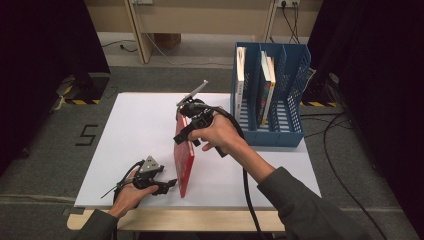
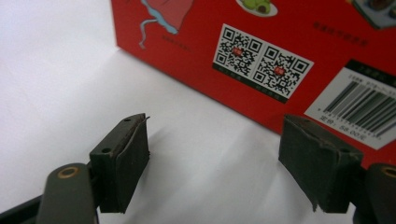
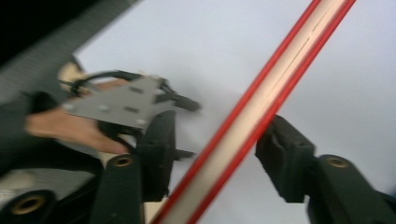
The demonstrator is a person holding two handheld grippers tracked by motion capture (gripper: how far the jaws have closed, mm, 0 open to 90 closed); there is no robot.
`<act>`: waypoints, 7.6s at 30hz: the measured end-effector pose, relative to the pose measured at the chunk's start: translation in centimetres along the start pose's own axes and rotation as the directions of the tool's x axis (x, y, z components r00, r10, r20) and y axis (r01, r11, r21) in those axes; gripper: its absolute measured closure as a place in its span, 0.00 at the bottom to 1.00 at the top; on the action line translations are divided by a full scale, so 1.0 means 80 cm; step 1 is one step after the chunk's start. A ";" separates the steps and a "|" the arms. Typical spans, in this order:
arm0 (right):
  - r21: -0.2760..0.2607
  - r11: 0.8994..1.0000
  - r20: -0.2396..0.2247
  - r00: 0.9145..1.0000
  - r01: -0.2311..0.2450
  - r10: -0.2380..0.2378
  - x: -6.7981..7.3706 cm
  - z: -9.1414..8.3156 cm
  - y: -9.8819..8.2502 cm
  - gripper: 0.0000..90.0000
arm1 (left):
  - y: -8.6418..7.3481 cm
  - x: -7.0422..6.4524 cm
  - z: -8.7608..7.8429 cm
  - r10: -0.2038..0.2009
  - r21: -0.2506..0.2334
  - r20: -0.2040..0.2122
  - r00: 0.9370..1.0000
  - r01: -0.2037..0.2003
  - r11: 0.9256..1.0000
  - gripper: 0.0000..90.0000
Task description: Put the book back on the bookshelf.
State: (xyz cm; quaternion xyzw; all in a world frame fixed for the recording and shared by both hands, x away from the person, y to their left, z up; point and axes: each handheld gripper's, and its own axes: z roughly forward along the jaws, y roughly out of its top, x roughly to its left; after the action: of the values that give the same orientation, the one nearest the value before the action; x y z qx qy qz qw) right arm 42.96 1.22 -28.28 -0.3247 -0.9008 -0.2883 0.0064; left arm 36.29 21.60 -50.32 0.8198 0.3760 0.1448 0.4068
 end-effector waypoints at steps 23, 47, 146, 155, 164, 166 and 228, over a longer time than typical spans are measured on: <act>0.014 0.993 0.132 0.984 0.115 -0.116 -0.048 -0.070 -0.041 0.88 | -0.005 0.022 -0.009 -0.115 -0.038 -0.004 0.993 0.114 0.993 0.26; 0.052 0.998 0.162 0.986 0.024 -0.032 -0.092 -0.103 -0.081 0.87 | -0.007 0.029 -0.012 -0.079 -0.009 -0.076 0.994 0.078 0.997 0.26; -0.361 0.867 0.406 0.779 -0.343 0.477 -0.273 -0.308 -0.119 0.88 | -0.007 0.030 -0.011 -0.101 -0.013 -0.060 0.993 0.101 0.995 0.22; -0.410 0.826 0.398 0.739 -0.387 0.543 -0.302 -0.302 -0.104 0.88 | -0.007 0.030 -0.011 -0.101 -0.014 -0.060 0.993 0.100 0.995 0.22; -0.436 0.798 0.378 0.720 -0.417 0.582 -0.328 -0.288 -0.092 0.87 | -0.007 0.030 -0.011 -0.104 -0.015 -0.060 0.993 0.103 0.995 0.22; -0.449 0.789 0.369 0.718 -0.419 0.591 -0.334 -0.285 -0.090 0.87 | -0.007 0.030 -0.011 -0.104 -0.015 -0.059 0.993 0.104 0.994 0.22; -0.460 0.779 0.301 0.750 -0.427 0.589 -0.363 -0.187 -0.093 0.73 | -0.006 0.027 -0.009 -0.076 0.000 -0.071 0.995 0.076 0.997 0.20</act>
State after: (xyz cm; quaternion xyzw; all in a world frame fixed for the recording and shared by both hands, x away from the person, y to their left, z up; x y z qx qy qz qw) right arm 58.85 -28.10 -25.42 -0.6115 -0.6846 -0.3575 -0.1720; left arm 37.08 23.76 -50.37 0.7998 0.4215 0.1577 0.3973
